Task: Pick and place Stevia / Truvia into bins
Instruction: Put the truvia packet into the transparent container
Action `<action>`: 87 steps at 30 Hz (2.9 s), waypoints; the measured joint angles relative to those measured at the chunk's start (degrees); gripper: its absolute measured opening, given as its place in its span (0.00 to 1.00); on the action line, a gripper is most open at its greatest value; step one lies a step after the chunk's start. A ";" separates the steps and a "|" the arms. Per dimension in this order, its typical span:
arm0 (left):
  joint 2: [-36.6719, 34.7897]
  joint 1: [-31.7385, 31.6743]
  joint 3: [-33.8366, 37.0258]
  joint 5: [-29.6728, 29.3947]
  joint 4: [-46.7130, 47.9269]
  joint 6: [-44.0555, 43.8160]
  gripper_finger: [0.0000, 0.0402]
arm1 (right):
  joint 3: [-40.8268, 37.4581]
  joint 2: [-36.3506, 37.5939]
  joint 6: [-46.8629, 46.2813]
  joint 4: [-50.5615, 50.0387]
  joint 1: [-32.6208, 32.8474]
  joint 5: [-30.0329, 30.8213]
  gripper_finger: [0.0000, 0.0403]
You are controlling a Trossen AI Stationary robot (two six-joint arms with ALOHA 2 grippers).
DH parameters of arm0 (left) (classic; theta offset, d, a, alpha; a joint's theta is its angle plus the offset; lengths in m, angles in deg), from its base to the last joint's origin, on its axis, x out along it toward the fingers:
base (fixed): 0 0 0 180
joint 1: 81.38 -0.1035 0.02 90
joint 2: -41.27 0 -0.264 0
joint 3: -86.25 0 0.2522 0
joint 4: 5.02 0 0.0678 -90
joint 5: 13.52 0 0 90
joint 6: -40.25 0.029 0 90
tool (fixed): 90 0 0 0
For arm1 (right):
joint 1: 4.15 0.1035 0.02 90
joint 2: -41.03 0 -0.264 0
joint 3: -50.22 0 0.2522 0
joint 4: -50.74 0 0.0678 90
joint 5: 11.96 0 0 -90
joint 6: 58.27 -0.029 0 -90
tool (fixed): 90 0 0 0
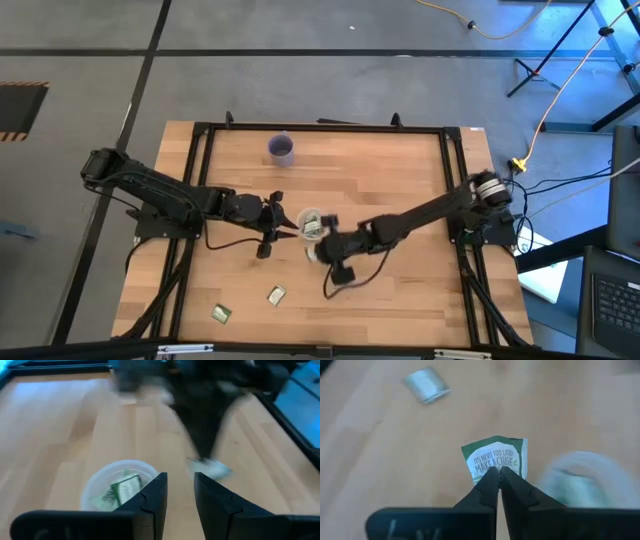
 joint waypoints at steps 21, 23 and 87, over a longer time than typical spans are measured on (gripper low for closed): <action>0.72 12.74 0.00 4.65 0.42 0.09 0.24 | -0.63 -3.77 -0.01 -2.30 -11.58 -0.09 0.04; 1.48 13.74 0.00 3.38 0.29 0.02 0.25 | -0.61 -4.13 -0.19 -1.91 -11.52 -1.01 0.04; 28.13 22.71 -0.36 0.77 -3.06 -12.05 0.16 | -0.57 7.14 -9.09 -10.19 -5.33 18.44 0.29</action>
